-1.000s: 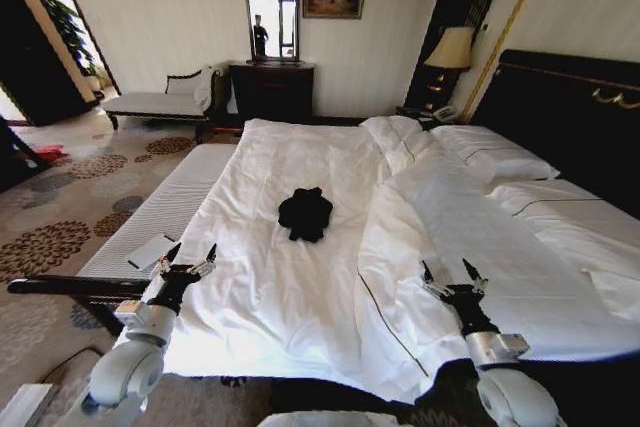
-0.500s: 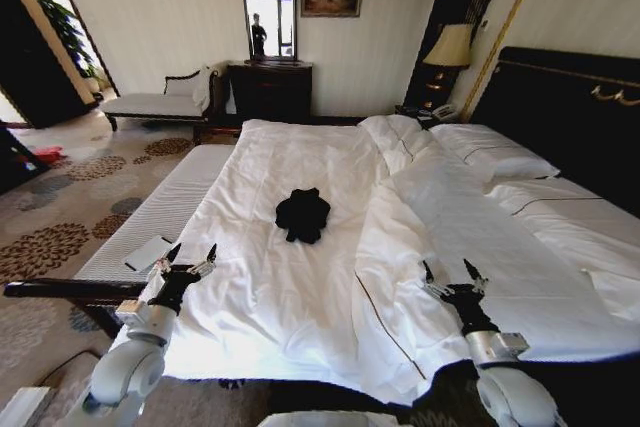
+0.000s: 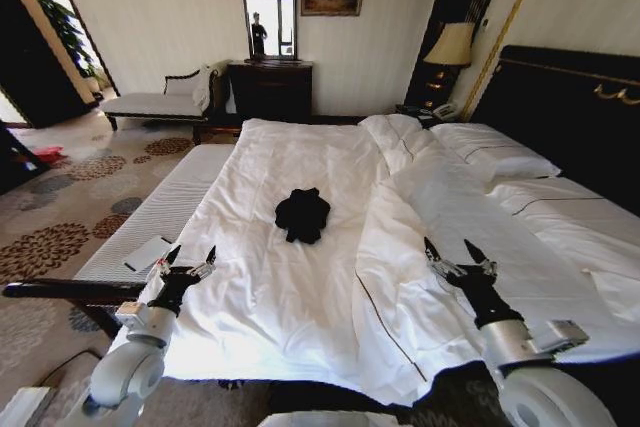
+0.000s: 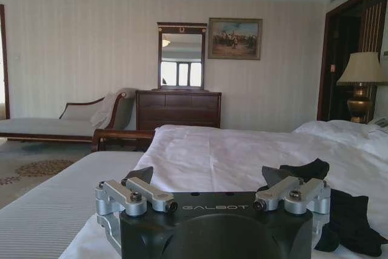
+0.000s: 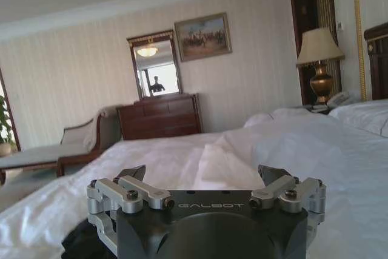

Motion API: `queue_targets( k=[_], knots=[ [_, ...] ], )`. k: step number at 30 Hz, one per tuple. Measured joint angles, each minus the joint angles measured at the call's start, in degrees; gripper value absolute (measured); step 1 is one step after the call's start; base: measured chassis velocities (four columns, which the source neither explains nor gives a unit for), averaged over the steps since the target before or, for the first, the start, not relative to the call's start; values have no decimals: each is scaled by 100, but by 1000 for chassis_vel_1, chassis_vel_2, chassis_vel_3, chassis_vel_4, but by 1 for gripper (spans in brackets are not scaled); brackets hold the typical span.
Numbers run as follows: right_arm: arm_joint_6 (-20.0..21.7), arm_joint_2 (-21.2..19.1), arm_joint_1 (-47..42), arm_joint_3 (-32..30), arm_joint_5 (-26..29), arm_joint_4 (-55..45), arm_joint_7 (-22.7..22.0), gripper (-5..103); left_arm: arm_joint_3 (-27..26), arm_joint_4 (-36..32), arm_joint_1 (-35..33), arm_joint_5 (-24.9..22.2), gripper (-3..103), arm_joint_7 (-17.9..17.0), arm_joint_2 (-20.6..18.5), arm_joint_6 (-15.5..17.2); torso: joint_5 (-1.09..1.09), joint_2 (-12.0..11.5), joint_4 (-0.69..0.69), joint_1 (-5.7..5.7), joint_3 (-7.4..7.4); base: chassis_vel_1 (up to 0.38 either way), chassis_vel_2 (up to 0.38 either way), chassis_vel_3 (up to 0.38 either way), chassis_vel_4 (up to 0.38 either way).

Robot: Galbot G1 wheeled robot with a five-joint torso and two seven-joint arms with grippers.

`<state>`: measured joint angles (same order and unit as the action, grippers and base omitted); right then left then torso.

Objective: Fold the clothes on the bed.

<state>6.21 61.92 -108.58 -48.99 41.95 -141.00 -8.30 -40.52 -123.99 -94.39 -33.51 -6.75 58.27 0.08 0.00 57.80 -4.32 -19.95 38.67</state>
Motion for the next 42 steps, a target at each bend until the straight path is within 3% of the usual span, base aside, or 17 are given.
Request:
queue_targets(
  k=[8,26,28,33,35,42],
  knots=[
    [277,-163,146,101,-112,686,-133,100,-49,-12,-68,-15,100,41,-5,-53,1,0,1,-1,0,0,0,0,0],
    [608,-531,408,413,598,1065,-248,100,-2,-37,80,-217,100,-31,-7,71,0,0,1,-1,0,0,0,0,0],
    [609,-552,427,414,623,1076,-254,96,-13,-37,77,-217,100,-31,-5,72,0,0,2,-1,0,0,0,0,0],
    [609,-581,437,402,652,1060,-271,70,-45,26,53,-200,100,-27,14,43,0,0,2,-1,0,0,0,0,0],
    [608,-581,436,402,636,1059,-271,70,-45,29,53,-193,100,-27,19,42,-1,0,2,-1,1,0,0,0,0],
    [570,-528,439,437,557,1082,-281,42,-19,41,57,-156,100,-27,27,40,0,-1,1,-1,1,0,0,0,0]
  ],
)
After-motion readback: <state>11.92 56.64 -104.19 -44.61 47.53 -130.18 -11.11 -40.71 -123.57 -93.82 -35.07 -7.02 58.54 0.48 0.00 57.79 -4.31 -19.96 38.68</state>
